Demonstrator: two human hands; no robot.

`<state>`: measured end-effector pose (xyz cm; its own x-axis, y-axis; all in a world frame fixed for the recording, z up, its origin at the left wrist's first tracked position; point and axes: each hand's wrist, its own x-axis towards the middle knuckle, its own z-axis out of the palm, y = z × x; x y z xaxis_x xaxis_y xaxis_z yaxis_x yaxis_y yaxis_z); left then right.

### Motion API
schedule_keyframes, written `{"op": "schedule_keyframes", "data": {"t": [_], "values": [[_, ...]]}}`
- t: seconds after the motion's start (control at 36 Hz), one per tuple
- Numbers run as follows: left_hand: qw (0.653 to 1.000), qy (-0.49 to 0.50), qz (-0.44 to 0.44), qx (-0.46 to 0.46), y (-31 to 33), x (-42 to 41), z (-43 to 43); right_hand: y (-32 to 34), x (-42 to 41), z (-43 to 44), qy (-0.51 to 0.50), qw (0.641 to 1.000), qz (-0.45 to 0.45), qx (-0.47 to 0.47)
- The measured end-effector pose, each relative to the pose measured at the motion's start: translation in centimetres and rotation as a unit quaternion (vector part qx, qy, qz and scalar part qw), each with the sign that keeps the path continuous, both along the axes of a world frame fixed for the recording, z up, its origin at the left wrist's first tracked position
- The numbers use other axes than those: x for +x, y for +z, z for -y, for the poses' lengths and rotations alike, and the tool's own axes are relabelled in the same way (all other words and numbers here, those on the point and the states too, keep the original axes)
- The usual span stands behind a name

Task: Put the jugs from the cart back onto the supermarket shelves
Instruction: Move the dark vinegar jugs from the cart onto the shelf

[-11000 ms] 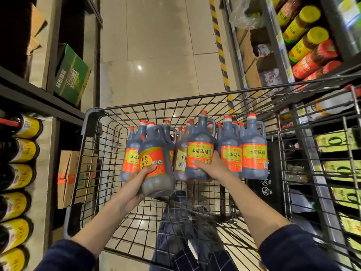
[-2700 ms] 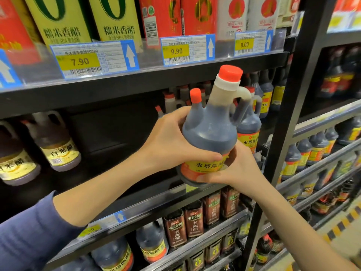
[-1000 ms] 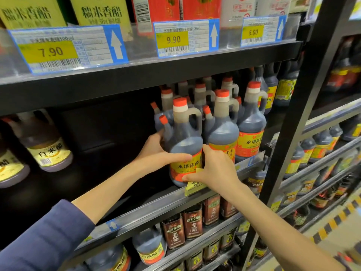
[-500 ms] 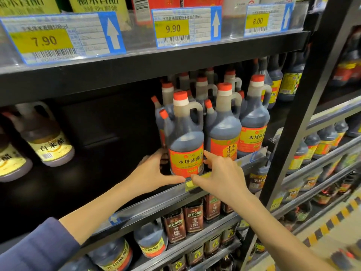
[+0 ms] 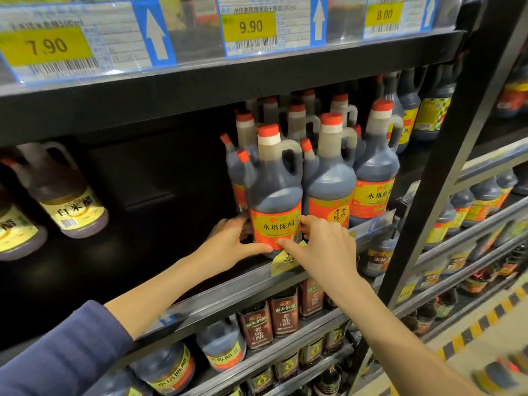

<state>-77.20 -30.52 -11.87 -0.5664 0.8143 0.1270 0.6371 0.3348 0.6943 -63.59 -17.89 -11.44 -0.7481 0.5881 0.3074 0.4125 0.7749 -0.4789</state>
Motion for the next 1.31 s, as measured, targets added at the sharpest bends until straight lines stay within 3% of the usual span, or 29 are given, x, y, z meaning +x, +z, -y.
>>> {"op": "schedule_keyframes", "data": {"t": [0.39,0.83,1.11,1.31], "values": [[0.997,0.061,-0.048,0.016,-0.5,1.0,-0.4,0.3,-0.7,-0.6,0.018,1.0,0.011,0.011],[0.995,0.062,-0.065,-0.033,0.6,1.4,0.3,1.6,0.8,-0.9,0.078,0.992,-0.04,-0.088],[0.975,0.118,-0.123,-0.146,2.2,2.7,2.4,3.1,2.3,-0.8,0.12,0.991,-0.023,-0.061],[0.969,0.119,-0.133,-0.17,2.9,4.9,5.6,3.0,3.6,-0.4,0.13,0.992,0.0,0.0]]}}
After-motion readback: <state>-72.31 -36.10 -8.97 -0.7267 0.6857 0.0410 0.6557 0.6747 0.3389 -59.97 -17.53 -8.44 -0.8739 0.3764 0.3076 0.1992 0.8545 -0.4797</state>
